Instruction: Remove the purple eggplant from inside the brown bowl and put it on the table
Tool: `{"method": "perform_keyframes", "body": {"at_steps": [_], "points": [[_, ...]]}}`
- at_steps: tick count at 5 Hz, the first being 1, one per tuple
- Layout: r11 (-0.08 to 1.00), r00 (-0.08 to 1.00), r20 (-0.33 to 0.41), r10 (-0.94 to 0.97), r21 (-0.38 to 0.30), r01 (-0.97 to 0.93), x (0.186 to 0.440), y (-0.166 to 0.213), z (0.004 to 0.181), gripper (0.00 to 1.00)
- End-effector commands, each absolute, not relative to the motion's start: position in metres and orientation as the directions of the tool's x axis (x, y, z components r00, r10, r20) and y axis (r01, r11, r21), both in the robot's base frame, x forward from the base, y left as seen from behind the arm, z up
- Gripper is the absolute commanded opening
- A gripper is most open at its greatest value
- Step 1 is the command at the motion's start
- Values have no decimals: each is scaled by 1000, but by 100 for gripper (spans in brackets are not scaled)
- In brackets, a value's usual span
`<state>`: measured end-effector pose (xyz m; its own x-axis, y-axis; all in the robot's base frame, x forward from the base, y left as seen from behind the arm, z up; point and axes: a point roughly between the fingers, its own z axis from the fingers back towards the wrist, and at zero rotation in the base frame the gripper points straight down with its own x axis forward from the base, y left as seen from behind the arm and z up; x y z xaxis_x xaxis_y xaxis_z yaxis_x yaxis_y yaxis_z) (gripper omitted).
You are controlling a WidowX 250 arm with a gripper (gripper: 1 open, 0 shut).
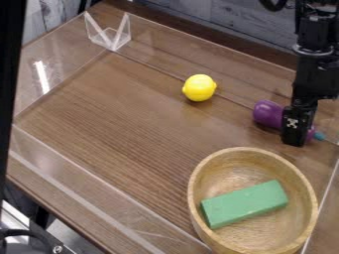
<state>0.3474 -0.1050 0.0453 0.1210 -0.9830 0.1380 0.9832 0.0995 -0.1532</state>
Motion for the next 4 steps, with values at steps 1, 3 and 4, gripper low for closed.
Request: {"method": "perform_keyframes", "body": {"at_steps": [1, 3, 4], "points": [[142, 157, 149, -976, -106, 984, 363, -95, 42, 100], [154, 170, 150, -974, -114, 982, 364, -94, 36, 100], [160, 177, 151, -973, -117, 980, 365, -94, 33, 100]]}}
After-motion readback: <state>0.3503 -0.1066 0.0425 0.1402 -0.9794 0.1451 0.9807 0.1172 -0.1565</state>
